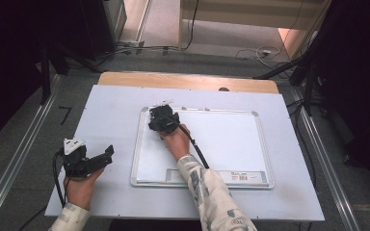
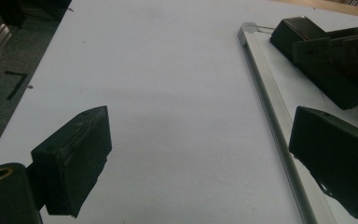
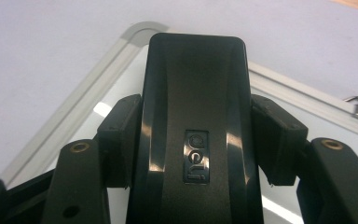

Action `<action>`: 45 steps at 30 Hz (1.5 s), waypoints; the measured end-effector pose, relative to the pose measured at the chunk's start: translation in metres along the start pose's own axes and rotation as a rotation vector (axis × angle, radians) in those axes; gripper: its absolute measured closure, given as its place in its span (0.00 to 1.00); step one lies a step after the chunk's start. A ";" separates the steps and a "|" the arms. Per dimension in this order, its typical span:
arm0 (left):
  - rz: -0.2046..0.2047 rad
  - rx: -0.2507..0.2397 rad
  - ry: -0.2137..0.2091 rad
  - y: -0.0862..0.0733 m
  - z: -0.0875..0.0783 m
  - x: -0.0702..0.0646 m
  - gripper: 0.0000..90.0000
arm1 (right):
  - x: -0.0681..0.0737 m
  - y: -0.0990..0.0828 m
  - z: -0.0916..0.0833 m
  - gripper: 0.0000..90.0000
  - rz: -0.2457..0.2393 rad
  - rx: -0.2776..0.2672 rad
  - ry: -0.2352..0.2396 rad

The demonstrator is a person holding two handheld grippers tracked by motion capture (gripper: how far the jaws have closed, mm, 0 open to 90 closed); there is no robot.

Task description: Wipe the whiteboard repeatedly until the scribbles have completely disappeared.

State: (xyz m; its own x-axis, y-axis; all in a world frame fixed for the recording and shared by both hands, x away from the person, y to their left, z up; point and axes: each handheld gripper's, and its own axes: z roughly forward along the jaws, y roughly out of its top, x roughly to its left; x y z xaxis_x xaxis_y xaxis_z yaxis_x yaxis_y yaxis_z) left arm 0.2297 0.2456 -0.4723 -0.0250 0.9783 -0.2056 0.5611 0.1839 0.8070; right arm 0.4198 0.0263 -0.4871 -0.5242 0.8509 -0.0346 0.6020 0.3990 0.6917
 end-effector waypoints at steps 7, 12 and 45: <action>-0.007 -0.001 0.001 0.000 0.000 0.002 0.07 | -0.031 0.001 0.000 0.42 0.026 0.006 -0.046; -0.005 -0.001 0.003 0.000 0.000 0.001 0.07 | -0.050 -0.003 -0.003 0.42 0.065 0.002 -0.071; -0.002 -0.001 0.003 -0.001 0.000 0.000 0.07 | -0.038 -0.008 -0.008 0.41 0.030 0.024 -0.020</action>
State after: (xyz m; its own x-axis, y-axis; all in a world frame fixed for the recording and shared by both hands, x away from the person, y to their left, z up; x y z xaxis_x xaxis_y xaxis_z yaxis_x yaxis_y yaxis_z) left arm 0.2290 0.2458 -0.4728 -0.0281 0.9782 -0.2056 0.5602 0.1857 0.8073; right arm 0.4297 -0.0116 -0.4853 -0.4936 0.8692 -0.0291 0.6317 0.3814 0.6749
